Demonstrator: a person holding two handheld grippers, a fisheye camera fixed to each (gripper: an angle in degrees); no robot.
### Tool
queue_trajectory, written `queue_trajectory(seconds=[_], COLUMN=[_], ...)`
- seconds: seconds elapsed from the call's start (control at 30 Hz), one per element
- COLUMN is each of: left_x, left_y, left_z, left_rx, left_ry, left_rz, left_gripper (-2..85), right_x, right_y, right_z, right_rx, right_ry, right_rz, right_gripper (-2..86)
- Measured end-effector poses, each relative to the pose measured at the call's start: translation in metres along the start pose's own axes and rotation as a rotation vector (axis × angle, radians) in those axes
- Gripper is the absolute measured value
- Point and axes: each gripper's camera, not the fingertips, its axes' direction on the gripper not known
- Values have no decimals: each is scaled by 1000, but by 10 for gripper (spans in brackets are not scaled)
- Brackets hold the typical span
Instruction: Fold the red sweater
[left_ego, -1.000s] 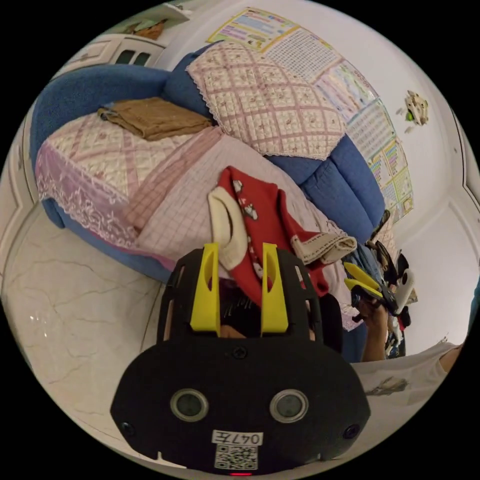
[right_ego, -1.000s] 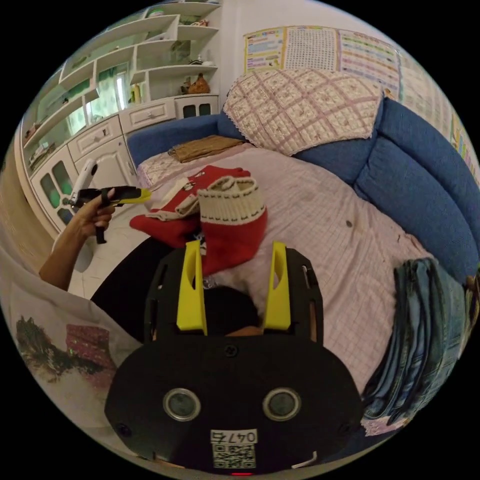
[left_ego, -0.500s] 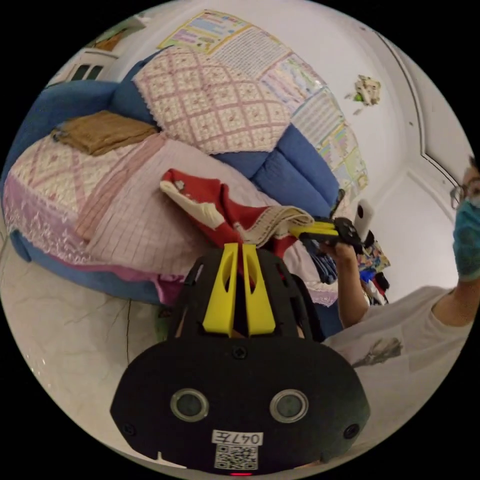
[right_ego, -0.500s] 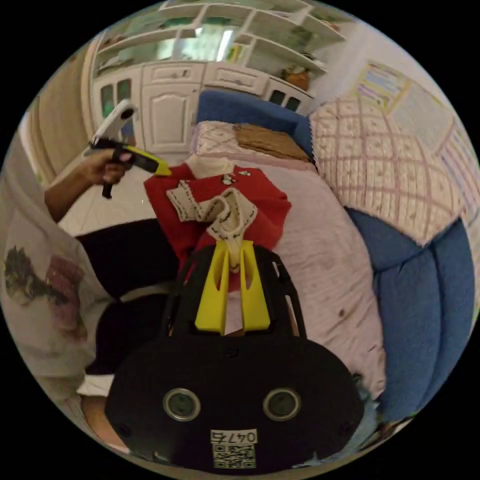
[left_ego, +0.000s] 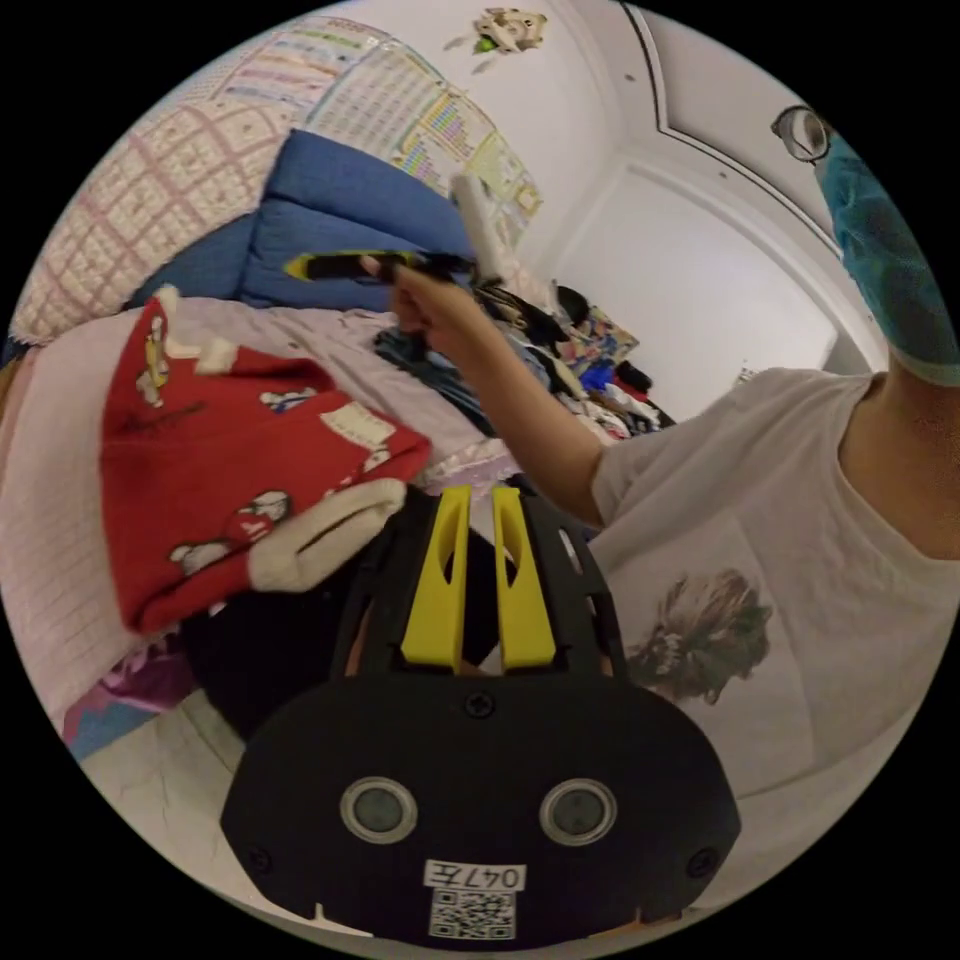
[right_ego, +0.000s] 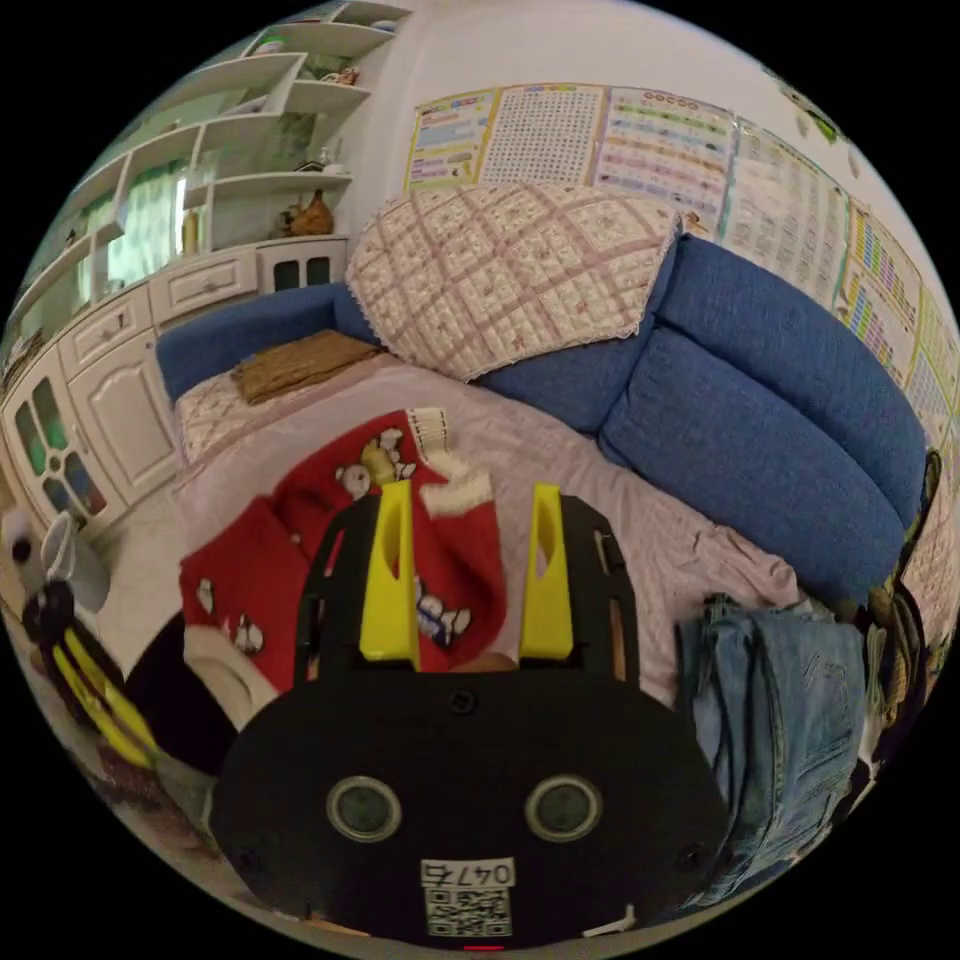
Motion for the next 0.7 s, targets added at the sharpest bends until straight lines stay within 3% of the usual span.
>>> queue_trajectory(seconds=[0.17, 0.37, 0.5, 0.63, 0.7], left_x=[-16, -14, -13, 0, 4], left_y=[32, 16, -5, -30, -39], left_z=[-19, 26, 71, 117, 131], left_rx=[4, -58, -114, -165, -155], left_ry=[-250, -373, -367, -470, -472], left_rz=[-51, 10, 32, 80, 90], left_gripper=[61, 74, 101, 136, 140], right_x=[-17, -23, -31, -43, -47], right_y=[120, 212, 229, 229, 229], right_z=[-2, 7, 3, 16, 3], right_rx=[-164, -191, -106, -211, -147], right_ry=[-196, -325, -375, -362, -422], right_rz=[-19, 145, 171, 160, 161], right_gripper=[104, 94, 38, -2, -6])
